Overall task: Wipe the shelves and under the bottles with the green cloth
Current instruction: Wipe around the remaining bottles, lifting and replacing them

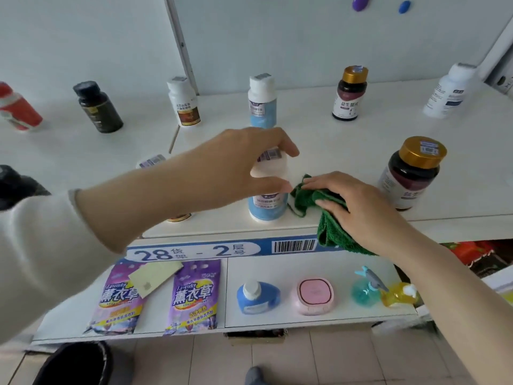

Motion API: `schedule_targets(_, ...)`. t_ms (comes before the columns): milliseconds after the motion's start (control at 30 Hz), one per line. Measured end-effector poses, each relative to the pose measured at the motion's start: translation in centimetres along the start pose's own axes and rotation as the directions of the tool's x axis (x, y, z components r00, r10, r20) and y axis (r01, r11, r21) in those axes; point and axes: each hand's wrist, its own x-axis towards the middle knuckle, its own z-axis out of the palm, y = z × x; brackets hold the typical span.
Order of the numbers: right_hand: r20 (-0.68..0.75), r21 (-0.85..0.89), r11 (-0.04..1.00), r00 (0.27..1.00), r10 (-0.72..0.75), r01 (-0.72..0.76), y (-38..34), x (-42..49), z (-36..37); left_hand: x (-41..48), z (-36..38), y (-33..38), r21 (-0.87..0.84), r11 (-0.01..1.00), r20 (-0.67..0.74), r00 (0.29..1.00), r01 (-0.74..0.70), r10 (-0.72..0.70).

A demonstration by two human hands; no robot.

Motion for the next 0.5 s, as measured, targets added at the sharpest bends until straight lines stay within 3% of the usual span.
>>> schedule_targets(167,-0.032,-0.002,0.997,0.996,0.08,-0.08,-0.2,1.7,0.3,0.1,-0.9,-0.6,-0.071,0.996,-0.121,0.991,0.054,-0.062)
schedule_targets(333,-0.017,-0.093,0.981,0.986,0.167,-0.168,-0.7,8.2,2.5,-0.2,-5.2,-1.5,-0.034,0.993,-0.293,0.949,0.113,-0.118)
schedule_targets(500,0.181,0.028,0.996,0.98,-0.086,0.082,-5.5,8.4,5.5,-0.4,-7.1,-3.2,-0.006,0.984,-0.387,0.907,0.18,-0.168)
